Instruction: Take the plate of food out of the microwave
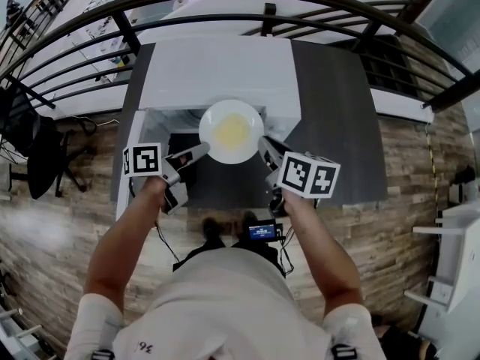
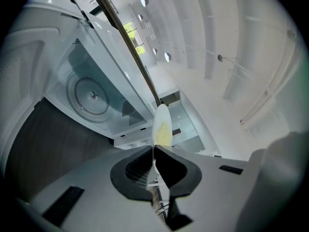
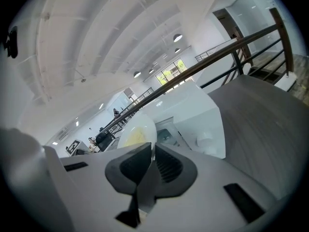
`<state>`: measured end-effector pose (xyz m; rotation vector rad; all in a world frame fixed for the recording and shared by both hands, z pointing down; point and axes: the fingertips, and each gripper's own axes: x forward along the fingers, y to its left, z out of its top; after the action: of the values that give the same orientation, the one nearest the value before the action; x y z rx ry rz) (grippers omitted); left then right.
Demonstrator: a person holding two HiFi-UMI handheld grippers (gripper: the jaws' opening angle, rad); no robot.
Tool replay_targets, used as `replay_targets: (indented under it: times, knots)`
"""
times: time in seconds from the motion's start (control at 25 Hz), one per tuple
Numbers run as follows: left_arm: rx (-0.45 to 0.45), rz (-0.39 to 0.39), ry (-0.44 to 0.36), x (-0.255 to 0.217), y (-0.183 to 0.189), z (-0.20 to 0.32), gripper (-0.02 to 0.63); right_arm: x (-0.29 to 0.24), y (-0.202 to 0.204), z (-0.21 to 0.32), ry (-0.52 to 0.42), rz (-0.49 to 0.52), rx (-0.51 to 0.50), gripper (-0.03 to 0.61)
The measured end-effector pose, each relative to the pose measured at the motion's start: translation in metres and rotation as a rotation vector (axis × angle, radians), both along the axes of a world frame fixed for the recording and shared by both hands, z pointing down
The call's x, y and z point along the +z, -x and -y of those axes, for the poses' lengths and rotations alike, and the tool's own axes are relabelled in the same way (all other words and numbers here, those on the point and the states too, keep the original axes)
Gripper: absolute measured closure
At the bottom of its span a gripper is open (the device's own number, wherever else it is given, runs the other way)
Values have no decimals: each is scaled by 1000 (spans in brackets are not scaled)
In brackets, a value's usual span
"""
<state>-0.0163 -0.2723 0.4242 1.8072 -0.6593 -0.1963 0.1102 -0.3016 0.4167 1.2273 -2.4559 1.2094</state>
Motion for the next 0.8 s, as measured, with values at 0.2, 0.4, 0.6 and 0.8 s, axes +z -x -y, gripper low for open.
replay_targets:
  times: [0.2,0.4,0.6,0.8]
  knots:
    - [-33,-7,5,-6,4,18,591,-9,4,24,-2,-2,-15,552]
    - [-65,-34,-11,-16,9,36,591,-15,11,48,-1,11,-19,552]
    - [-104,-54,-29,-23,18,59,595,-17,19,73,0,2,-30,552]
    - [-144,-67,-31,-25,23,79,597,-12,25,98,26,-7,-40,552]
